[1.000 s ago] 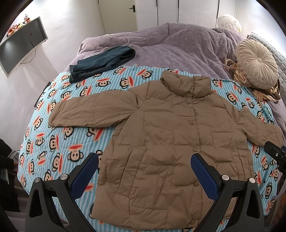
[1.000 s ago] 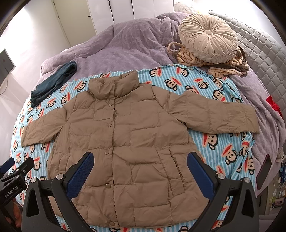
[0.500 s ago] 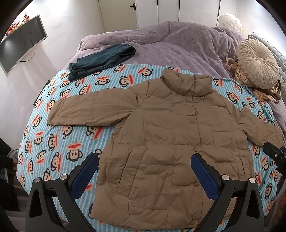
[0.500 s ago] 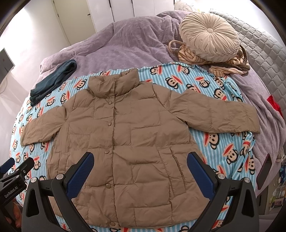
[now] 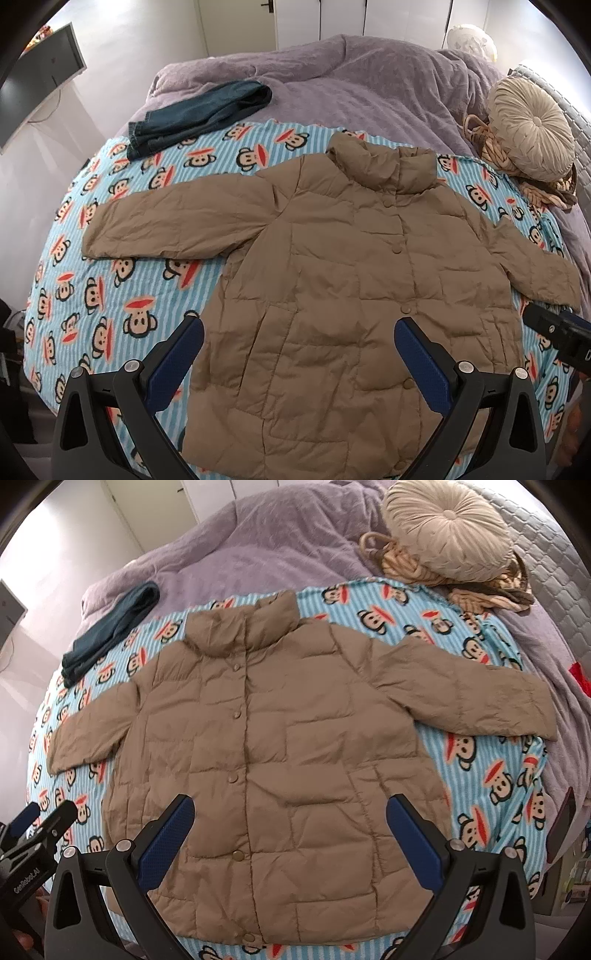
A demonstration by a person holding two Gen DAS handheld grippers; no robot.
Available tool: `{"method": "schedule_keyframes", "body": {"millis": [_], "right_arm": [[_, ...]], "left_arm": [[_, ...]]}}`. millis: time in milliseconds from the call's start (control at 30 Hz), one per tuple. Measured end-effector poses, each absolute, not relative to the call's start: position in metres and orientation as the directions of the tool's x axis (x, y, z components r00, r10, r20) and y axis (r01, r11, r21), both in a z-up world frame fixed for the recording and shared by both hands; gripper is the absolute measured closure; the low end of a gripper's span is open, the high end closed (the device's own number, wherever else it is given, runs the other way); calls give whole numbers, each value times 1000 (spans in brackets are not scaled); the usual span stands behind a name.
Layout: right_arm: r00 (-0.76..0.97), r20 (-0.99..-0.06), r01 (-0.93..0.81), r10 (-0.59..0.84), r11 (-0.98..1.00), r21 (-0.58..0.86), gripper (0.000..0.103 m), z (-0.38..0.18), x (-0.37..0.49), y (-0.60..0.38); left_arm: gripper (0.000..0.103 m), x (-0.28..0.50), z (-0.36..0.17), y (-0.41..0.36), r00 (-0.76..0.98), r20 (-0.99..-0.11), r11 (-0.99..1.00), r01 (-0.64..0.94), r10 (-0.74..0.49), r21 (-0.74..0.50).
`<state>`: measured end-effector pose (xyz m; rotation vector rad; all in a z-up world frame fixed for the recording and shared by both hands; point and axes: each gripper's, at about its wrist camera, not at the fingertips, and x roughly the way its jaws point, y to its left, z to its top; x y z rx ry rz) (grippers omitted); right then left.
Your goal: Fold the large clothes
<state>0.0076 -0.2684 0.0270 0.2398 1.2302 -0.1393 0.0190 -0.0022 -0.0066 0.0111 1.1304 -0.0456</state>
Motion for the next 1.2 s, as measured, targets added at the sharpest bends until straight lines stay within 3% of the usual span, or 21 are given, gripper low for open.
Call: {"method": "schedule_keyframes", "body": {"millis": [233, 767, 1200], "right_arm": [[281, -947, 250, 158, 940, 231, 0, 5, 27, -254], [149, -964, 43, 221, 972, 230, 0, -61, 93, -146], [128, -957, -14, 262, 965, 262, 0, -102, 120, -84]], "left_arm": [[0, 41, -39, 31, 372, -926, 997, -16, -65, -76], [0, 106, -139, 227, 447, -886, 866, -385, -127, -319], [0, 178, -206, 323, 539, -820, 737, -473, -190, -482]]}}
